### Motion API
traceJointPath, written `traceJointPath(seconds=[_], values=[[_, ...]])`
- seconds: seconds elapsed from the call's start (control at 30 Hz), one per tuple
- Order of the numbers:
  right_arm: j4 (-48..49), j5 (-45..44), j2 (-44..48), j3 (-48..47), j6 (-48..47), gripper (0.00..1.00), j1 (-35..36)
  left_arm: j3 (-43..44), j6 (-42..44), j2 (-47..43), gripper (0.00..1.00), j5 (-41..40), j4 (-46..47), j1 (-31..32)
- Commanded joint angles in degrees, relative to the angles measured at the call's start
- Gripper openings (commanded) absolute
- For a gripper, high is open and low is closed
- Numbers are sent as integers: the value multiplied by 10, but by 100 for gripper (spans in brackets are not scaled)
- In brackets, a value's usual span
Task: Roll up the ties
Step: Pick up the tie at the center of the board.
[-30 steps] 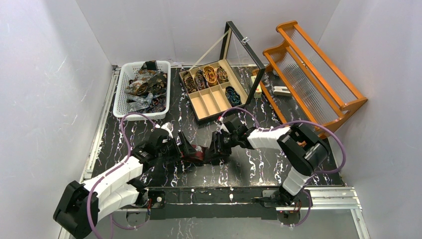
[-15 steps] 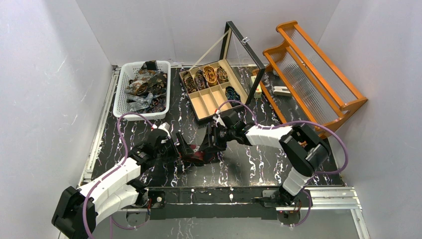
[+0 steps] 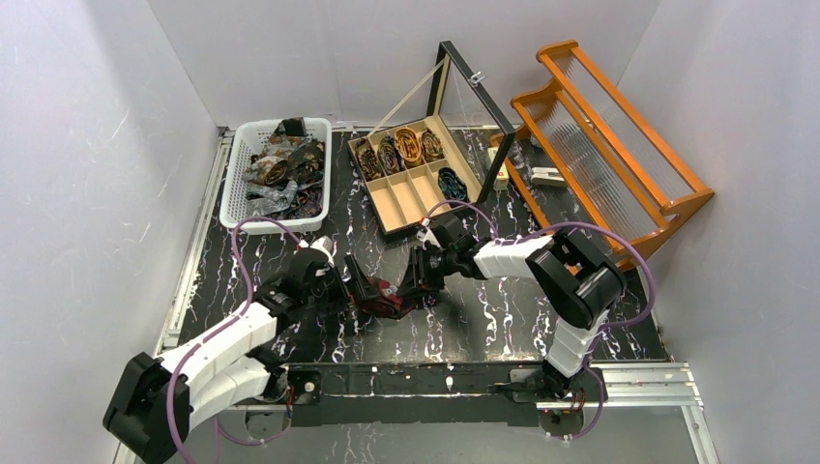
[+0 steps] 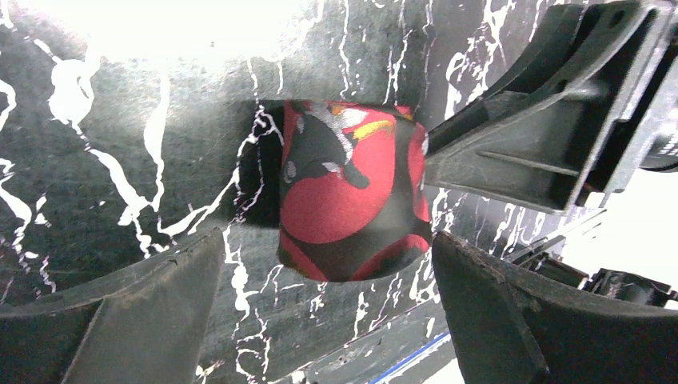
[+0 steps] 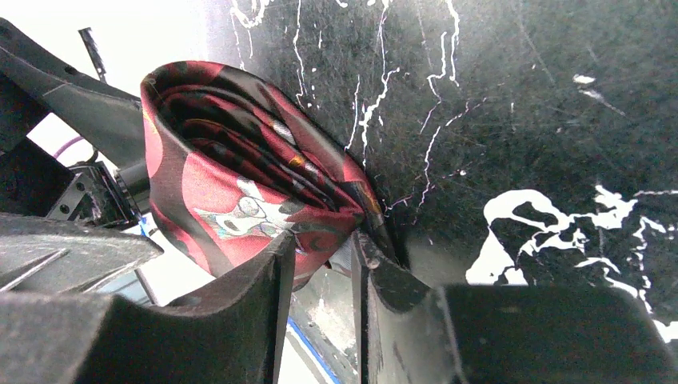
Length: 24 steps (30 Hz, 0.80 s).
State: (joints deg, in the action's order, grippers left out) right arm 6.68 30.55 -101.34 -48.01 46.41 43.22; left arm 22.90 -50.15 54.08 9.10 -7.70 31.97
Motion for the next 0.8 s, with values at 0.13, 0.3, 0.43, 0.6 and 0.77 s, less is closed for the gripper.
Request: traceJointPath(seconds=[0.13, 0.3, 0.43, 0.6, 0.77], values=[[19, 19, -18, 3, -19, 39, -1, -26, -38, 30, 98, 29, 120, -4], [22, 20, -20, 8, -19, 39, -1, -57, -75, 36, 98, 44, 173, -3], [26, 23, -23, 11, -17, 39, -1, -92, -111, 31, 98, 52, 215, -3], [29, 25, -26, 16, -16, 39, -1, -141, -151, 41, 92, 66, 302, -4], [35, 28, -29, 25, -14, 39, 0, -137, -149, 54, 87, 71, 317, -3]])
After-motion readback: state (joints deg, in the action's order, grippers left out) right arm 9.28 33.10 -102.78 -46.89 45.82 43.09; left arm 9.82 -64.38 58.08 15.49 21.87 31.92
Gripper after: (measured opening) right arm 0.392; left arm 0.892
